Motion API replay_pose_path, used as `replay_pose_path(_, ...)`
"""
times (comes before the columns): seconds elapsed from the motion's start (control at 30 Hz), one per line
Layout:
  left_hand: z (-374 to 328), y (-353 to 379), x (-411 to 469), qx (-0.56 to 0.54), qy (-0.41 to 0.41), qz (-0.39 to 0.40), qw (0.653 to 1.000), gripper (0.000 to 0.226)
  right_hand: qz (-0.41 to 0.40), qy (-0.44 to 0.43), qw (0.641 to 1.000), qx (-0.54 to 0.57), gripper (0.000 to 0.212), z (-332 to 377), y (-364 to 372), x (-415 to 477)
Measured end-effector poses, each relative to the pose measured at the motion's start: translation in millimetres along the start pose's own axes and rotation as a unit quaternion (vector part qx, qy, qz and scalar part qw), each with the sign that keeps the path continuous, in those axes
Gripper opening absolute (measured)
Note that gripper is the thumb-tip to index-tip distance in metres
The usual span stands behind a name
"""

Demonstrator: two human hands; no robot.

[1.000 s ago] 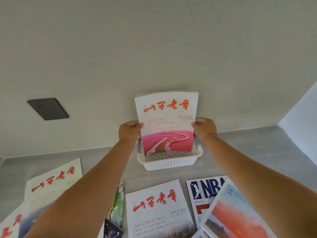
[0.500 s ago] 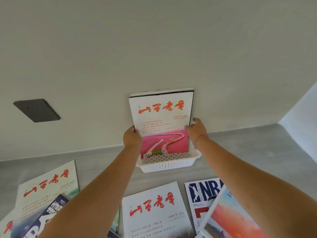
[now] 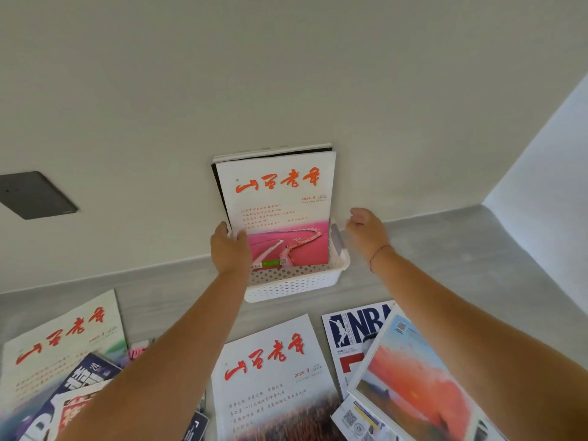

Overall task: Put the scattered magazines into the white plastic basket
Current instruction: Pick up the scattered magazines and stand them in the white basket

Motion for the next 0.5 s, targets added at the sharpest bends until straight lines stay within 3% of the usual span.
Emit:
replay_pose_path(0.07, 3, 2, -27, -0.026, 0.047, -0.021, 0.998, 0.031, -0.051, -0.004, 0.998, 0.020, 0.034, -15, -28, -24)
replay_pose_path(0.2, 18, 21, -88, -0.034, 0.113, -0.003, 0.993, 0.018, -0.110, 0.025, 0.994, 0.001, 0.018, -61, -84, -84)
replay_pose_path(0.37, 28, 69, -154, 0.005, 0.102, 0.160, 0.982, 0.019, -0.204, 0.153, 0.967, 0.022, 0.032, -127, -132, -159)
replay_pose_path(0.5, 35, 108, -186, 0.091, 0.052, 0.308, 0.946, 0.018, -0.221, 0.223, 0.949, 0.030, 0.033, -161, -143, -202)
Point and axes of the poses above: each hand's wrist, its own x-axis towards the middle knuckle, its own y-axis out of the palm, z = x × y, the point moved 1 cm from there along x, towards the middle knuckle, and after that the axes turned 9 degrees about x, right-handed, at the moved point
